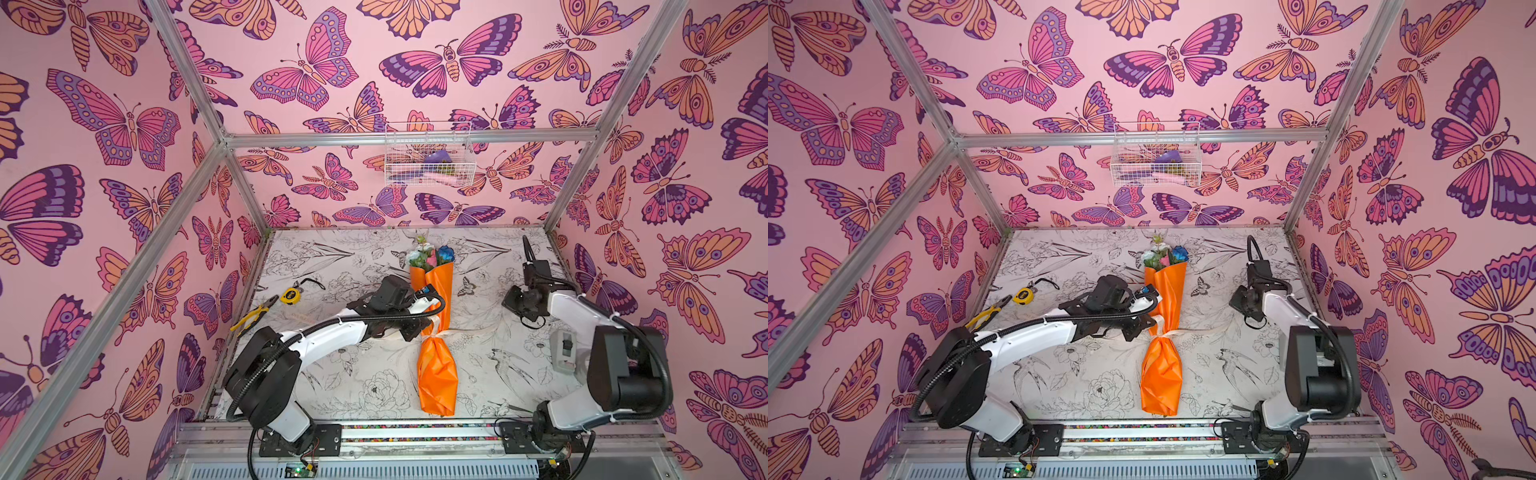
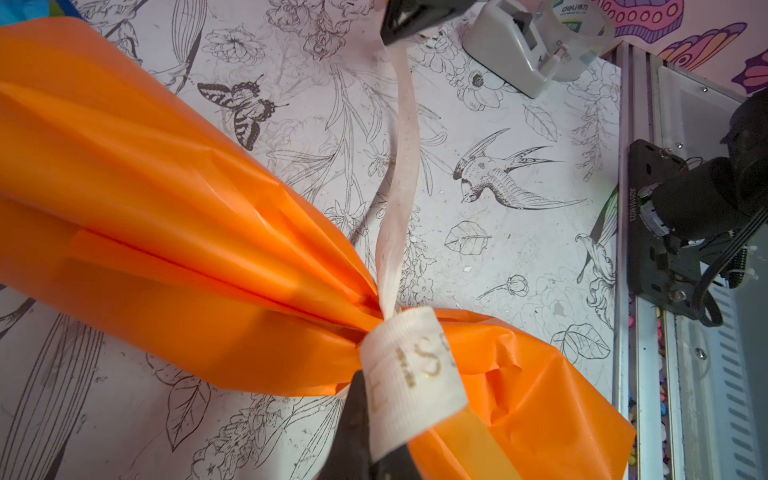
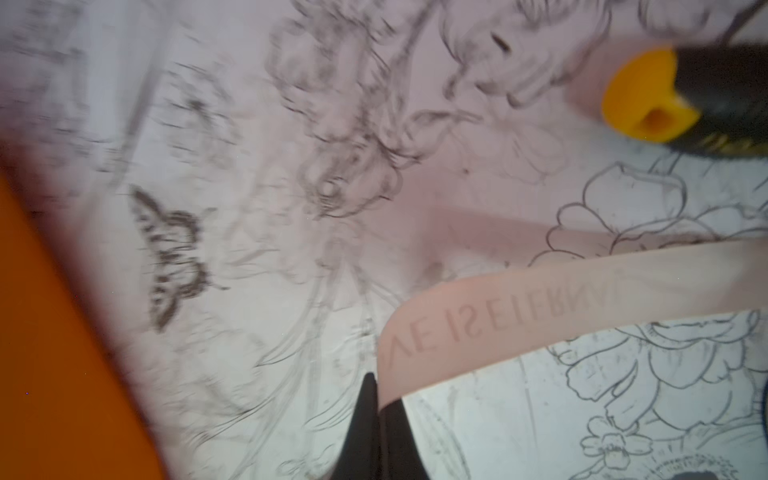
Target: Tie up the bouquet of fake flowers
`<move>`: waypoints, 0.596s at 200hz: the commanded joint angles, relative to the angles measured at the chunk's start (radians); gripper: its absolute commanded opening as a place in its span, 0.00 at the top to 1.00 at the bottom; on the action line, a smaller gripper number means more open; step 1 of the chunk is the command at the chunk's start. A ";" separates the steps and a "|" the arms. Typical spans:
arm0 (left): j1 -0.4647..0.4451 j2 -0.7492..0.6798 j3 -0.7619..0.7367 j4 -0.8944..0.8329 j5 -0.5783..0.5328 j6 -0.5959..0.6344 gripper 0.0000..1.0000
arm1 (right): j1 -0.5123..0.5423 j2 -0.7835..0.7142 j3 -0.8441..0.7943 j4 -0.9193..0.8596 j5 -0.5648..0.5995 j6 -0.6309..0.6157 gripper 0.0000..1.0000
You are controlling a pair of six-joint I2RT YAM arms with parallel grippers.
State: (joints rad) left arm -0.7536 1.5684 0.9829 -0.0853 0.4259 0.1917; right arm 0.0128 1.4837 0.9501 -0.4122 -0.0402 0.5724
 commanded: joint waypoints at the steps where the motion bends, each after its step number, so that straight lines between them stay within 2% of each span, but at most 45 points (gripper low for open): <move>1: -0.030 0.016 -0.025 0.058 -0.012 0.064 1.00 | 0.057 -0.114 0.113 -0.047 -0.059 -0.100 1.00; 50: -0.065 0.034 -0.063 0.125 -0.053 0.121 1.00 | 0.289 -0.165 0.346 -0.128 -0.057 -0.210 1.00; 92: -0.082 0.030 -0.099 0.177 -0.046 0.159 1.00 | 0.500 -0.071 0.515 -0.119 -0.072 -0.298 1.00; 119: -0.094 0.024 -0.120 0.203 -0.038 0.191 1.00 | 0.603 0.023 0.616 -0.116 -0.122 -0.323 1.00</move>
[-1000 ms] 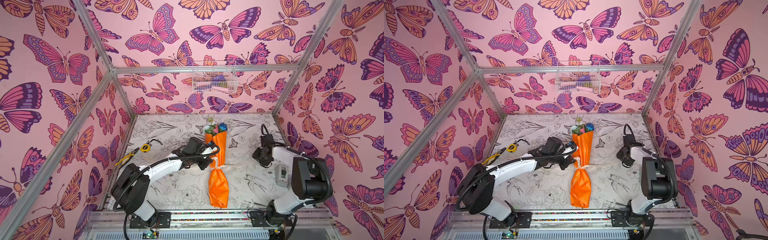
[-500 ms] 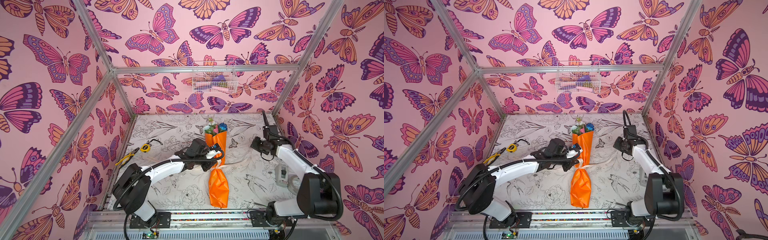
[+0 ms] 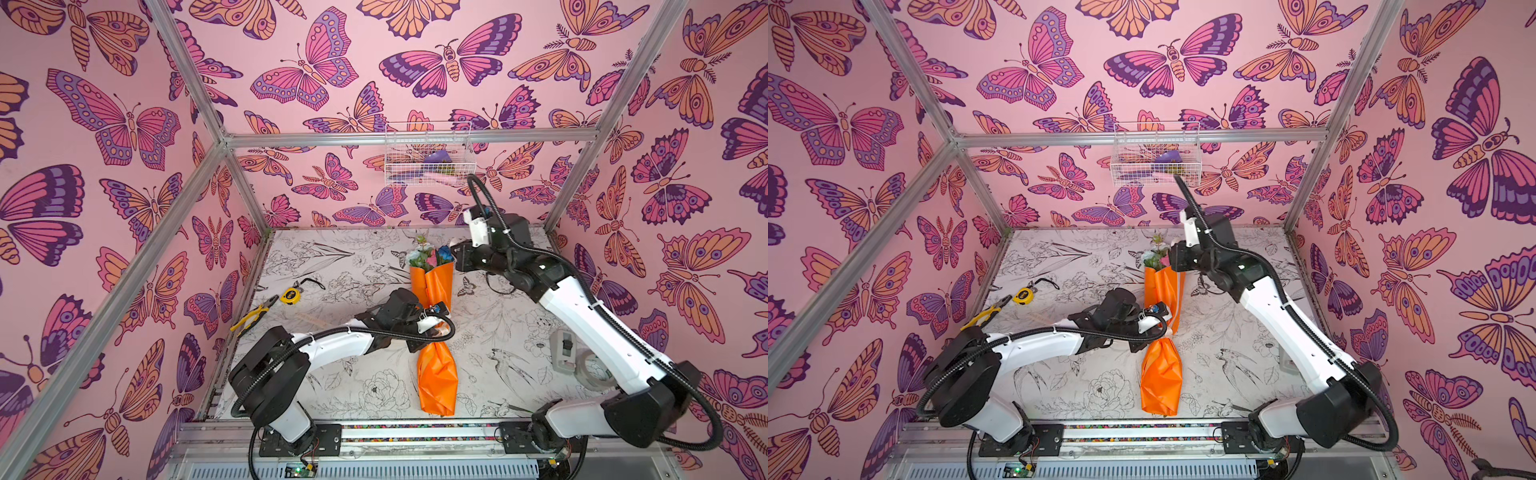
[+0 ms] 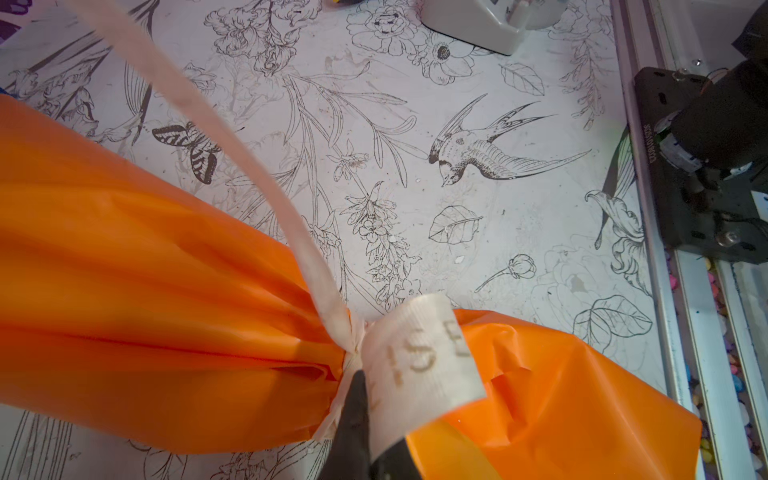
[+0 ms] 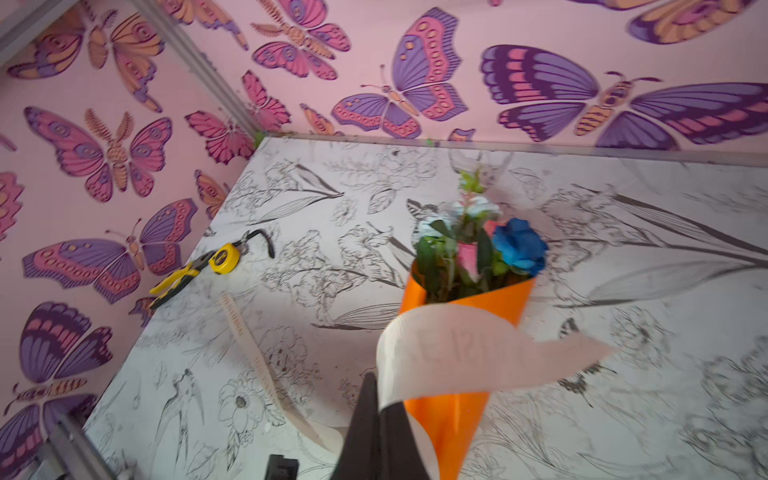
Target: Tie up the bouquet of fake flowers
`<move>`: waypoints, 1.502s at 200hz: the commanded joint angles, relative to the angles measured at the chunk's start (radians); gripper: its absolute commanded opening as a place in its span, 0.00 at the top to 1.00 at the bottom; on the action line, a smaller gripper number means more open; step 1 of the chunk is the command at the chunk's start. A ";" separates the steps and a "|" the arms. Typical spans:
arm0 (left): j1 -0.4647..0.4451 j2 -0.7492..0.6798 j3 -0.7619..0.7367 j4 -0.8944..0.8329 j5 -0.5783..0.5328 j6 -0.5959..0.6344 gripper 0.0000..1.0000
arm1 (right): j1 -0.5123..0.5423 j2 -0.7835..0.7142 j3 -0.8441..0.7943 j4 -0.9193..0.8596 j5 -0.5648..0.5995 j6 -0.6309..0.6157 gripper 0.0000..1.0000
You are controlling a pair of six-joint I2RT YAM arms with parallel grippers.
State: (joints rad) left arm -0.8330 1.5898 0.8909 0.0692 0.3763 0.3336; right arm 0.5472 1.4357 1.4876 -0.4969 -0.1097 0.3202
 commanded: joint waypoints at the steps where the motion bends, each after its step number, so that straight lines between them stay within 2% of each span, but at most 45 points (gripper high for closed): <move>1: -0.014 0.002 -0.029 0.050 0.011 0.050 1.00 | 0.072 0.076 0.080 -0.031 -0.054 -0.072 1.00; 59: -0.049 0.023 -0.021 0.057 -0.002 0.084 1.00 | 0.249 0.290 0.257 -0.048 -0.194 -0.104 1.00; 128: -0.094 0.062 -0.009 0.056 -0.033 0.103 1.00 | 0.415 0.456 0.375 -0.262 -0.300 -0.207 0.99; 142: -0.099 0.063 -0.008 0.057 -0.036 0.101 1.00 | 0.427 0.469 0.372 -0.292 -0.346 -0.215 0.93; 161: -0.104 0.069 -0.006 0.057 -0.044 0.100 1.00 | 0.428 0.498 0.383 -0.347 -0.439 -0.224 0.80; 174: -0.106 0.075 -0.004 0.057 -0.045 0.095 1.00 | 0.429 0.512 0.390 -0.380 -0.466 -0.229 0.68; 190: -0.109 0.081 -0.001 0.057 -0.047 0.087 1.00 | 0.429 0.516 0.386 -0.398 -0.478 -0.235 0.59; 206: -0.111 0.084 0.000 0.057 -0.049 0.082 1.00 | 0.428 0.513 0.386 -0.410 -0.447 -0.240 0.50; 218: -0.110 0.084 0.002 0.056 -0.051 0.079 1.00 | 0.428 0.508 0.393 -0.418 -0.404 -0.240 0.48; 249: -0.110 0.075 -0.005 0.058 -0.069 0.080 1.00 | 0.404 0.482 0.427 -0.442 -0.165 -0.196 0.47; 270: -0.111 0.066 -0.017 0.071 -0.092 0.081 1.00 | 0.341 0.434 0.434 -0.456 -0.002 -0.118 0.47; 300: -0.099 0.058 -0.022 0.081 -0.113 0.063 1.00 | 0.208 0.290 0.312 -0.387 0.113 0.013 0.46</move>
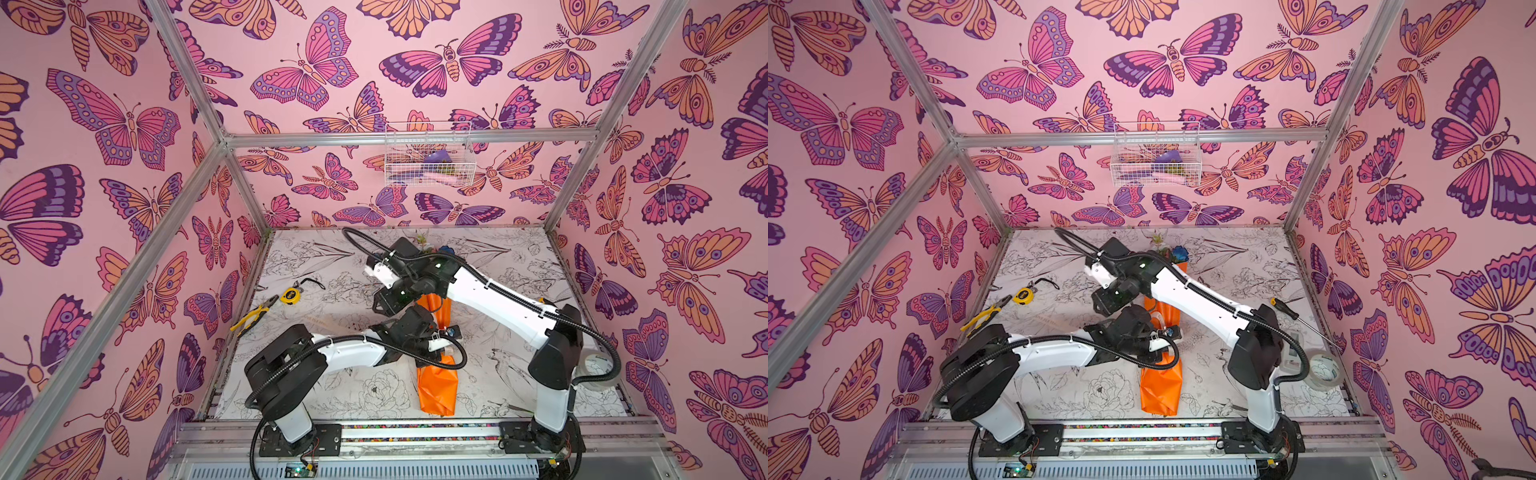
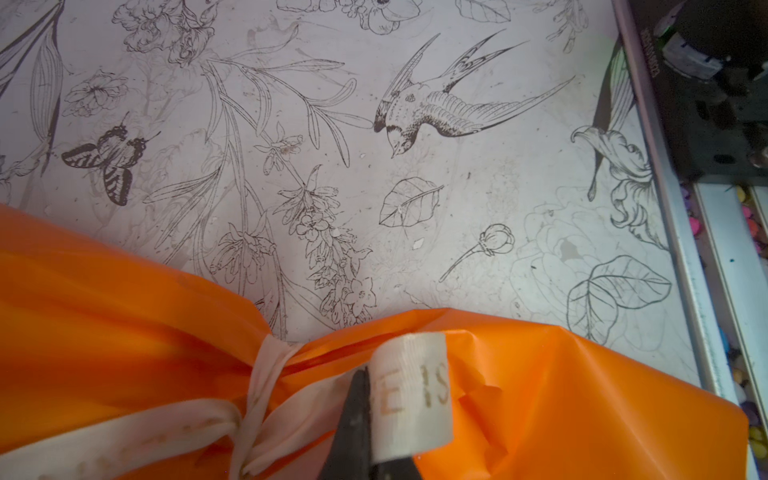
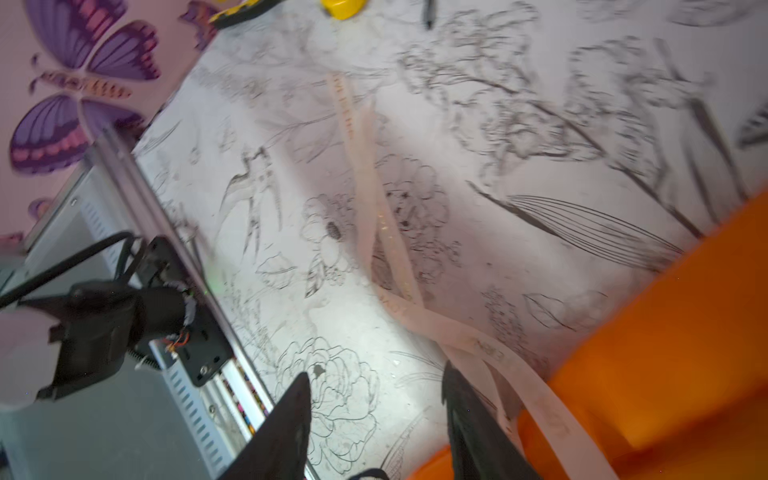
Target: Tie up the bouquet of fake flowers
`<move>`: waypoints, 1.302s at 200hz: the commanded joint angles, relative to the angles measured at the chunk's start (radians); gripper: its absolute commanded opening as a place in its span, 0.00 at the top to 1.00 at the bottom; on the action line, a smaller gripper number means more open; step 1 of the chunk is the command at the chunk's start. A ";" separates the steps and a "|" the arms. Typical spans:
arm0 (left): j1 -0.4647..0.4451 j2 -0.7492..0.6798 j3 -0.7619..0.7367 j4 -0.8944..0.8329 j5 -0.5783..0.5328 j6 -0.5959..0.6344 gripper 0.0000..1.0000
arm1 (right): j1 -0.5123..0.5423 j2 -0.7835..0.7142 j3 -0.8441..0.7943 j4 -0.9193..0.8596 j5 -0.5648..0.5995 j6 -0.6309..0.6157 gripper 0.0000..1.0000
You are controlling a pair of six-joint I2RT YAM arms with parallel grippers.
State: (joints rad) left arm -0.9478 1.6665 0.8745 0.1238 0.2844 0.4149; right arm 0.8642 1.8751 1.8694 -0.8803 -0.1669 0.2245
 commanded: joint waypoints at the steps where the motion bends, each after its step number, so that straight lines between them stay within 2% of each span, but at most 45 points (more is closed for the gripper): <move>1: 0.016 -0.018 -0.006 0.027 -0.021 -0.018 1.00 | -0.114 -0.157 -0.078 0.001 0.172 0.113 0.46; 37: 0.062 -0.029 -0.010 0.065 0.015 -0.086 1.00 | -0.255 -0.426 -0.376 0.177 0.279 0.229 0.44; 64: 0.130 -0.026 0.007 0.072 0.049 -0.188 1.00 | -0.268 -0.616 -0.576 0.278 0.381 0.218 0.44; 87: 0.198 -0.019 0.028 0.065 0.091 -0.272 1.00 | -0.264 -0.752 -0.740 0.367 0.353 0.173 0.45; 106: 0.251 -0.006 0.042 0.061 0.146 -0.339 1.00 | -0.206 -0.838 -0.854 0.430 0.336 0.106 0.49; 133: 0.299 0.016 0.059 0.060 0.213 -0.396 1.00 | 0.023 -0.905 -0.970 0.477 0.510 -0.021 0.54; 159: 0.319 0.037 0.074 0.056 0.252 -0.419 1.00 | 0.207 -0.876 -1.032 0.522 0.604 -0.106 0.54; 202: 0.343 0.046 0.086 0.050 0.301 -0.435 1.00 | 0.414 -0.667 -1.015 0.614 0.600 -0.225 0.52; 235: 0.372 0.070 0.111 0.038 0.367 -0.470 1.00 | 0.456 -0.444 -0.902 0.598 0.587 -0.288 0.53; 260: 0.380 0.092 0.139 0.002 0.376 -0.462 1.00 | 0.463 -0.328 -0.842 0.611 0.561 -0.326 0.51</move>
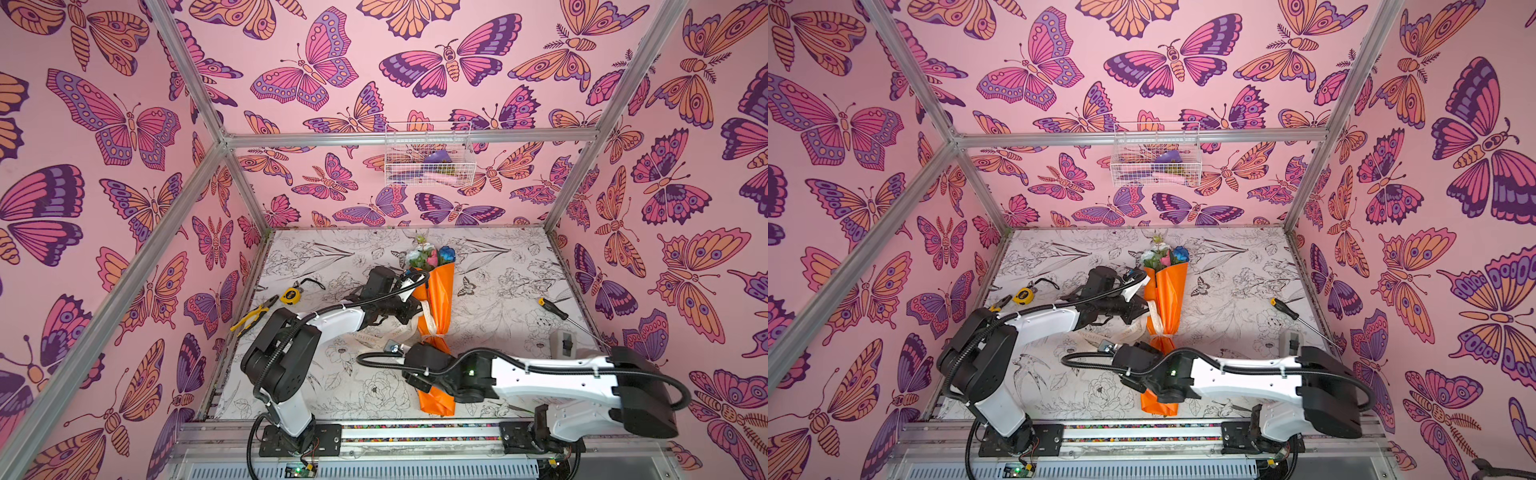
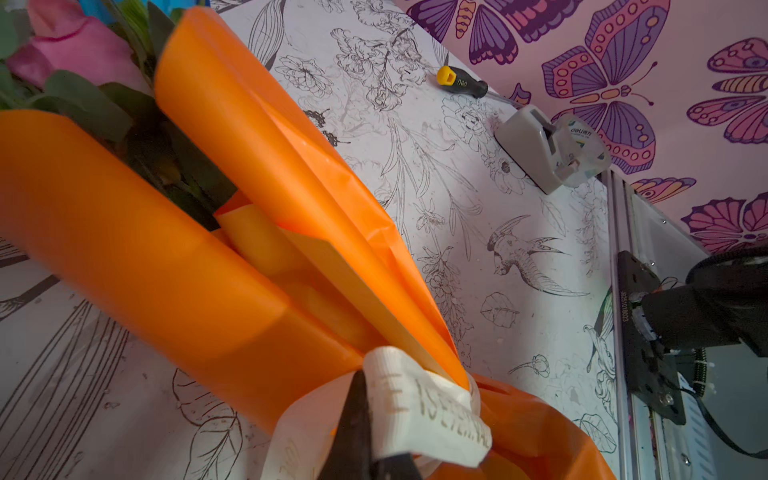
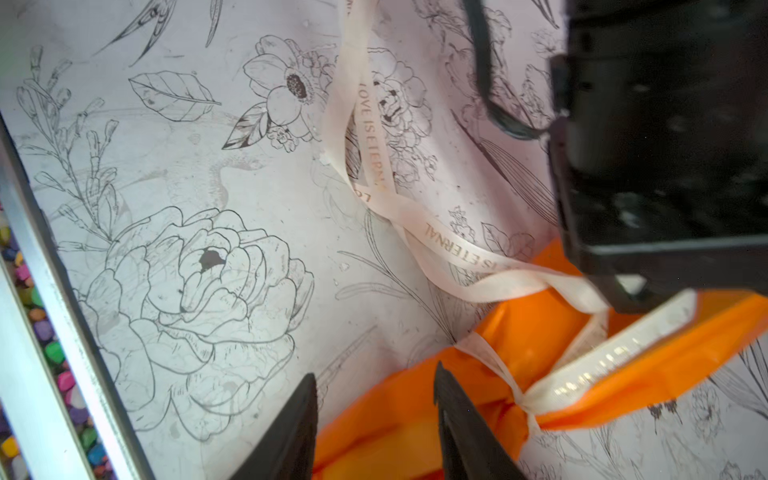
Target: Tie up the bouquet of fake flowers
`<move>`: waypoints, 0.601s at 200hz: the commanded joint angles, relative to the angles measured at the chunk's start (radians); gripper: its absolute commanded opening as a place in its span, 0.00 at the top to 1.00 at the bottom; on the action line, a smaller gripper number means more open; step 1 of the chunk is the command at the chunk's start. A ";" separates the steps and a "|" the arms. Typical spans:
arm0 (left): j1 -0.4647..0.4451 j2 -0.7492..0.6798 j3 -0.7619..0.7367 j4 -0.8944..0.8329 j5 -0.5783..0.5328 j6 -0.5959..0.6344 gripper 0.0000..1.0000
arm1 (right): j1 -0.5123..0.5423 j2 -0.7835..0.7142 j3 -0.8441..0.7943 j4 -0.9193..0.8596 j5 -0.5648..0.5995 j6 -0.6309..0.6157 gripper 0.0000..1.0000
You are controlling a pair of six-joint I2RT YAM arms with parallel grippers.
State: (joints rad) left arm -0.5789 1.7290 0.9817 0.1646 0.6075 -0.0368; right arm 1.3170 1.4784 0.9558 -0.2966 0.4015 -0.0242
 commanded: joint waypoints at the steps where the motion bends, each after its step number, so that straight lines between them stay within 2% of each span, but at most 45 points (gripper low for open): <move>1: 0.011 0.031 0.032 -0.040 0.053 -0.010 1.00 | 0.010 0.077 0.075 0.030 -0.008 -0.081 0.51; 32: 0.013 0.048 0.053 -0.049 0.065 -0.011 1.00 | 0.008 0.219 0.150 0.037 0.004 -0.124 0.45; 63: 0.014 0.053 0.064 -0.053 0.083 -0.012 1.00 | -0.011 0.319 0.212 0.070 -0.034 -0.153 0.40; 120: 0.014 0.048 0.060 -0.059 0.078 -0.002 1.00 | -0.071 0.479 0.385 0.026 -0.081 -0.210 0.37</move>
State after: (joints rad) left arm -0.5697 1.7695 1.0302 0.1234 0.6632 -0.0463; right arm 1.2713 1.9209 1.2747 -0.2501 0.3576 -0.1814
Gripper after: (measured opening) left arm 0.046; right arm 0.627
